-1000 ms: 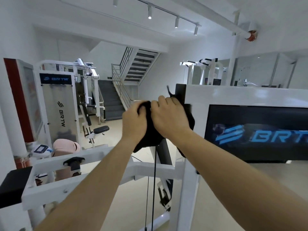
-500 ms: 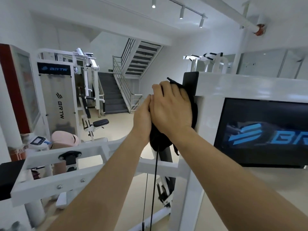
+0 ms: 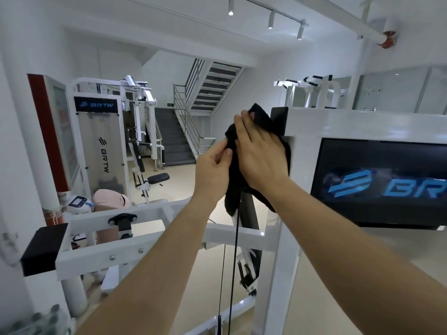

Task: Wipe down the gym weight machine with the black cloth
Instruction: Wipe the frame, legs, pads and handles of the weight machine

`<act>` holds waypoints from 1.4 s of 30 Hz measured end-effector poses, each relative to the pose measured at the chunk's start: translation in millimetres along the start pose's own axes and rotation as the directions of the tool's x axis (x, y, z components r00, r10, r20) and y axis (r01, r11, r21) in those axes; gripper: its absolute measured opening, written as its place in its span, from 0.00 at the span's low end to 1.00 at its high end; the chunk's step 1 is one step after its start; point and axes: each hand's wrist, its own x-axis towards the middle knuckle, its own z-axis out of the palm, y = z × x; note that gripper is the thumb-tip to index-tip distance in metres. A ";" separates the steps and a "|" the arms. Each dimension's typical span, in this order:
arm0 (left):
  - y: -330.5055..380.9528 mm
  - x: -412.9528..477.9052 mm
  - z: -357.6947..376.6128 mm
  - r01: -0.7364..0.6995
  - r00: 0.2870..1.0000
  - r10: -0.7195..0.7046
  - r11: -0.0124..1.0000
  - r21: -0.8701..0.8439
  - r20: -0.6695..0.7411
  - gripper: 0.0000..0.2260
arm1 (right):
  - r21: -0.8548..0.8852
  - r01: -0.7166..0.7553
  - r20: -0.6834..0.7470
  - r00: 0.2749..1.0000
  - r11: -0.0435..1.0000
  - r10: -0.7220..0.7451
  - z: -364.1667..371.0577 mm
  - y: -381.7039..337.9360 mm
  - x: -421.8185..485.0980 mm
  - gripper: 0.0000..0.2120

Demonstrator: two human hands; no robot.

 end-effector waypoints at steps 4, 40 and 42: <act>-15.6 -7.5 5.7 -0.024 1.000 0.021 0.972 0.233 0.019 0.17 | -0.036 -0.022 -0.020 1.000 0.999 0.021 3.7 -3.7 -14.6 0.28; -27.1 -95.8 95.0 -0.225 0.973 0.180 0.875 0.428 0.144 0.27 | -0.084 0.173 0.030 0.985 0.981 -0.171 -23.8 89.9 -153.0 0.30; -32.6 -98.5 91.1 -0.235 0.972 0.197 0.862 0.448 0.131 0.24 | -0.061 0.175 -0.050 0.983 0.983 -0.178 -24.8 88.4 -159.0 0.26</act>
